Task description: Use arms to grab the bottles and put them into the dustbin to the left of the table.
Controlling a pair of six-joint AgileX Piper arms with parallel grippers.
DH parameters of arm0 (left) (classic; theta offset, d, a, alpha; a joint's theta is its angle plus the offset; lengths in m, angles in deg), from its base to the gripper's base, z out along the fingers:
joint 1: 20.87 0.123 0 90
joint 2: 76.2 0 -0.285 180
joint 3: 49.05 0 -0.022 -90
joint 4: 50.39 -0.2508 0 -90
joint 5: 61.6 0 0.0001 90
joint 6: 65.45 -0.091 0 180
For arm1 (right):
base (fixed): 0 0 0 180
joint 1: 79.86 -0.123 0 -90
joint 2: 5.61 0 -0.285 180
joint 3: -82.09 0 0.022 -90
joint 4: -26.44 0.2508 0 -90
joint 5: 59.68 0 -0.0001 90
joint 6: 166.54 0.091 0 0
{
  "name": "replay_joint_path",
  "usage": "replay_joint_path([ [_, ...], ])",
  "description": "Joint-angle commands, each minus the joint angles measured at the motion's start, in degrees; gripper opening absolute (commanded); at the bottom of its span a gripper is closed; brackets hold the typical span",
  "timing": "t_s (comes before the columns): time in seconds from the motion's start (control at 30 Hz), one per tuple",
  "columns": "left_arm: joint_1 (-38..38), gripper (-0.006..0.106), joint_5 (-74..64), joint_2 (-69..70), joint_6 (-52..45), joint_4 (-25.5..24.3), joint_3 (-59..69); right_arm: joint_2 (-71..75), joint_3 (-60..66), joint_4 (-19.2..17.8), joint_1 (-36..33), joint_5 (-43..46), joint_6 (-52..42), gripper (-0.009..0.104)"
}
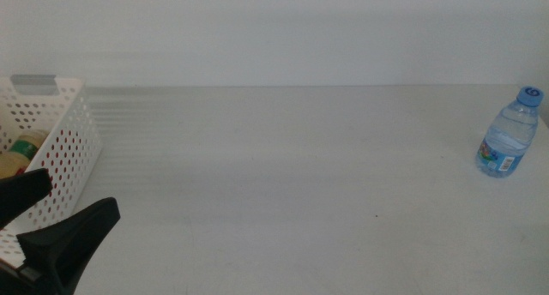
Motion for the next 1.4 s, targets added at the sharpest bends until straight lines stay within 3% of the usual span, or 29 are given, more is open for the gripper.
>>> replay_joint_path([
  [0.0,-0.24,0.09,4.71,-0.44,0.73,0.27,-1.74,-1.38,-2.82,-0.37,0.27,2.7,-0.32,0.067],
  [0.33,-0.24,0.09,4.71,-0.44,0.73,0.27,-1.74,-23.14,-17.08,-0.42,0.27,1.3,-0.32,0.067],
  [0.7,-0.24,0.09,4.71,-0.44,0.73,0.27,-1.74,-44.69,-16.87,-0.35,0.27,27.49,-0.98,0.067],
  [0.93,-0.24,0.09,4.71,-0.44,0.73,0.27,-1.74,-59.5,-16.87,-0.17,0.27,39.18,-0.99,0.067],
  [1.1,-0.24,0.09,4.71,-0.44,0.73,0.27,-1.74,-69.16,-17.75,4.84,0.27,57.18,-0.99,0.069],
  [1.23,-0.24,0.09,4.71,-0.44,0.73,0.27,-1.74,-72.84,-21.49,8.84,0.27,54.57,-1.7,0.078],
  [1.37,-0.24,0.09,4.71,-0.44,0.73,0.27,-1.74,-75.2,-28.08,10.08,0.27,49.99,-2.93,0.085],
])
